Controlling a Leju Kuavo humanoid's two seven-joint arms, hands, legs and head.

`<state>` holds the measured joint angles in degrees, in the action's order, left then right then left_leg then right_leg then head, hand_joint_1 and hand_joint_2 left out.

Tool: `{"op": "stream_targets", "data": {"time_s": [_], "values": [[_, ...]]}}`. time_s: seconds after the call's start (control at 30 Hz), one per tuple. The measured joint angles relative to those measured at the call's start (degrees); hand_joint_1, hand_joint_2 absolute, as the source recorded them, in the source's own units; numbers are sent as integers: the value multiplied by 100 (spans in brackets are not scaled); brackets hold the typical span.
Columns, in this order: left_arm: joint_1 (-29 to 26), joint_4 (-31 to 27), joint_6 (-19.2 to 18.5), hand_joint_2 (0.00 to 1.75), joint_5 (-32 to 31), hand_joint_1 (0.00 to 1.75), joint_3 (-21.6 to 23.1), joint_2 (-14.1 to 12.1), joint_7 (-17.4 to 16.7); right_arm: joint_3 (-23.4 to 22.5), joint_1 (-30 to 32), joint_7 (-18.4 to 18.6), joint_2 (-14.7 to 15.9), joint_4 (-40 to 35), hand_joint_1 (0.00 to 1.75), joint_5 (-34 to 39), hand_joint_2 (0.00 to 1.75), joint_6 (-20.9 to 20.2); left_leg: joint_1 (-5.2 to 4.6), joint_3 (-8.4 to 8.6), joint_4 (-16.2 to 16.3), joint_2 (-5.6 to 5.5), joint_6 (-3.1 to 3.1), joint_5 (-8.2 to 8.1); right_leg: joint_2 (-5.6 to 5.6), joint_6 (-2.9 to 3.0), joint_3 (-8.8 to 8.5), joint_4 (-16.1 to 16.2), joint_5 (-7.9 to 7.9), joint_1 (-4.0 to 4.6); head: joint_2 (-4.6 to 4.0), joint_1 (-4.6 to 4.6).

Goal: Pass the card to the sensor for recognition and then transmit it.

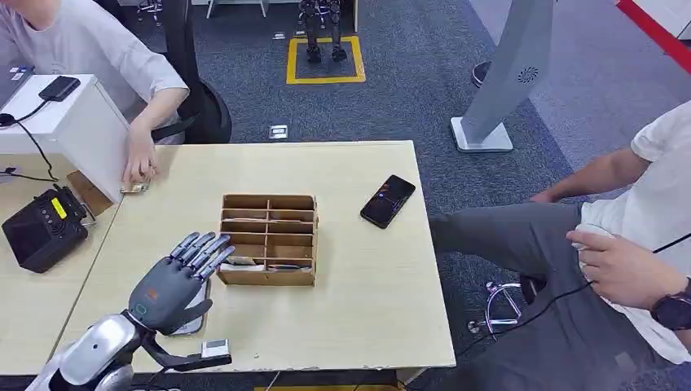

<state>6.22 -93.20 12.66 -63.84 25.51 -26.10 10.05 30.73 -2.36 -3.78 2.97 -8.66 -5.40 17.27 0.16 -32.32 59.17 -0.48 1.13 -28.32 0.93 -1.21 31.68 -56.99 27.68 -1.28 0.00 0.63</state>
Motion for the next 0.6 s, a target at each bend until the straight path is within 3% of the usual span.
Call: {"op": "stream_targets", "data": {"time_s": [0.07, 0.17, 0.37, 0.6], "values": [[3, 33, -8, 175, 66, 0, 7, 22, -31, 0, 1, -9, 0, 0, 0, 0, 175, 2, 0, 0, 0, 0, 0, 0, 0, 0, 1, 0, 0, 0, 0, 0], [75, 112, -333, 175, 392, 0, 17, 123, -59, 0, -6, -26, 0, 0, 0, -4, 175, 9, 0, 0, 0, -2, 0, 0, -2, 0, 0, 0, 0, -1, 0, -2], [424, 289, -1332, 175, 1629, 0, 31, 181, 26, 0, -23, -6, 0, 0, 0, -13, 175, 20, 0, 0, 0, -1, 0, 0, -1, 2, 0, 0, -2, 0, 0, 0], [637, 350, -1580, 175, 1912, 0, 31, 177, 63, 0, -23, 9, 0, 0, 0, -17, 175, 17, 0, 0, 0, -1, -1, 1, 0, 2, 1, -2, -2, 1, 0, 0]]}}
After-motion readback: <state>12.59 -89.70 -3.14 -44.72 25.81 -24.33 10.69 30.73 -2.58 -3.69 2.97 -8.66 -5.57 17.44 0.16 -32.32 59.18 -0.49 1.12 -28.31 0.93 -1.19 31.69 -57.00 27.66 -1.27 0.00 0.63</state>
